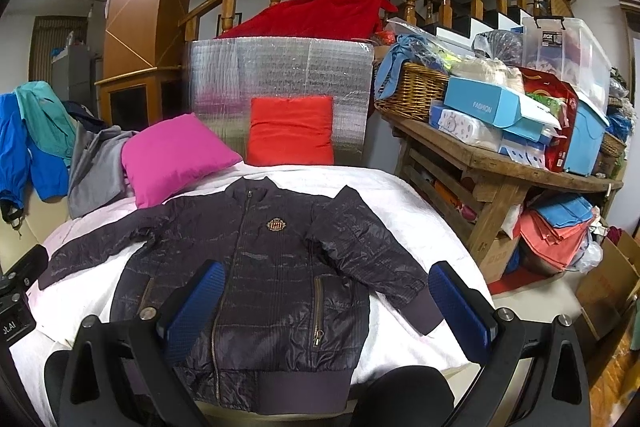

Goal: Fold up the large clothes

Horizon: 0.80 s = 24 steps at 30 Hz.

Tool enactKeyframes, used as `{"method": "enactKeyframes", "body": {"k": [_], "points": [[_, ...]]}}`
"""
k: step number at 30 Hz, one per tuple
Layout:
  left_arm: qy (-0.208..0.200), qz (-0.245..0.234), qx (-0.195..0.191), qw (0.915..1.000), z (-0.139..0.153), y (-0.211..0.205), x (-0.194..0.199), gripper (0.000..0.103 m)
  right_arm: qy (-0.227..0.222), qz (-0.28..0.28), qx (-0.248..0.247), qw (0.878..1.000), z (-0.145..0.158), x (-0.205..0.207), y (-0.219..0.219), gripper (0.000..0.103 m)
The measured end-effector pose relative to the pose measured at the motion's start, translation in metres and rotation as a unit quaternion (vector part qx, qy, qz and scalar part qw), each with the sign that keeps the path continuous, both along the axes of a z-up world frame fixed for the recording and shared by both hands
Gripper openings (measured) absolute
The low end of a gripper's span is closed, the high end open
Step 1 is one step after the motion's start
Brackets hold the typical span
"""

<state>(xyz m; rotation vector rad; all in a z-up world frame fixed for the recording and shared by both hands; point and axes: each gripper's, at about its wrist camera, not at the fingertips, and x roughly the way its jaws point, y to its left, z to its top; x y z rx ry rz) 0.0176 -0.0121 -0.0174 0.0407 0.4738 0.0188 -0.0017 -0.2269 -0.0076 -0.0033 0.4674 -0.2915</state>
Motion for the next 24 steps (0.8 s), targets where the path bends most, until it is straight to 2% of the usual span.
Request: {"method": "enactKeyframes", "body": {"k": [9,24], "points": [[0.016,0.010,0.005,0.9998,-0.017,0.000,0.019,0.103,0.017,0.006,0.005,1.000,-0.011,0.017,-0.004,0.103],[0.051,0.043,0.007,0.9977,-0.046,0.007,0.073,0.103,0.035,0.018,0.018,0.999,-0.023,0.079,-0.008,0.103]]}}
